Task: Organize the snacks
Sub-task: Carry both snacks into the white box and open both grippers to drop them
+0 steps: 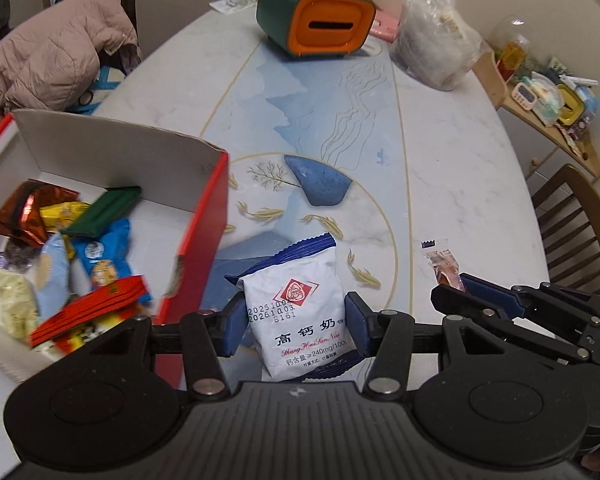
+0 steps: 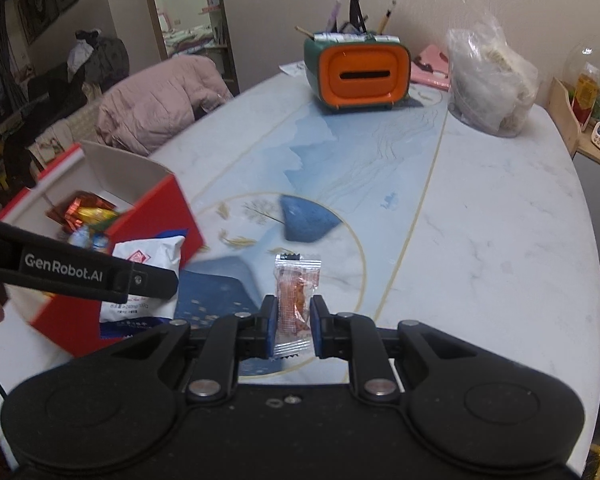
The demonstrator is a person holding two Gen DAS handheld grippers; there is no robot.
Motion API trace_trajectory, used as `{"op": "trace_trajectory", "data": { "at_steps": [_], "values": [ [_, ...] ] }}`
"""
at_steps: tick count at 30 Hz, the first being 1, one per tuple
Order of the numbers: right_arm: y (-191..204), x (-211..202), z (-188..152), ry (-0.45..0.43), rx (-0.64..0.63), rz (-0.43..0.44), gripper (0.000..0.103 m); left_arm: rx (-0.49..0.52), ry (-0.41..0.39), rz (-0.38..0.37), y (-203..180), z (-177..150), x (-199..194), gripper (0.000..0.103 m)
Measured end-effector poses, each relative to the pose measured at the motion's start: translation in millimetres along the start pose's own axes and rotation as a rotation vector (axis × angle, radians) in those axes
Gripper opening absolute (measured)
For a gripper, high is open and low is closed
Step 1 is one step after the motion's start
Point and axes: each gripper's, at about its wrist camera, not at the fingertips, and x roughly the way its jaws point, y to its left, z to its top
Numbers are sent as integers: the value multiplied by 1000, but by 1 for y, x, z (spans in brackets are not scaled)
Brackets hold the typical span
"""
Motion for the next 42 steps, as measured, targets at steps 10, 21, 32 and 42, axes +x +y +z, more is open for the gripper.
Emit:
{"op": "trace_trajectory", "data": {
  "at_steps": [10,21,32,42],
  "values": [
    [53,-34,9,-34,7,18,16,41,-33,4,46,-10,-49,51],
    [124,-33,28,-63,-23,40,16,31,-74,7,120,-4,-83,51],
    [183,-2,49,-64,-47,43,16,53,-84,47,186,11,-88,51],
    [215,46,66,-18,-39,30,16,100,-41,91,231,28,-62,51]
  ]
}}
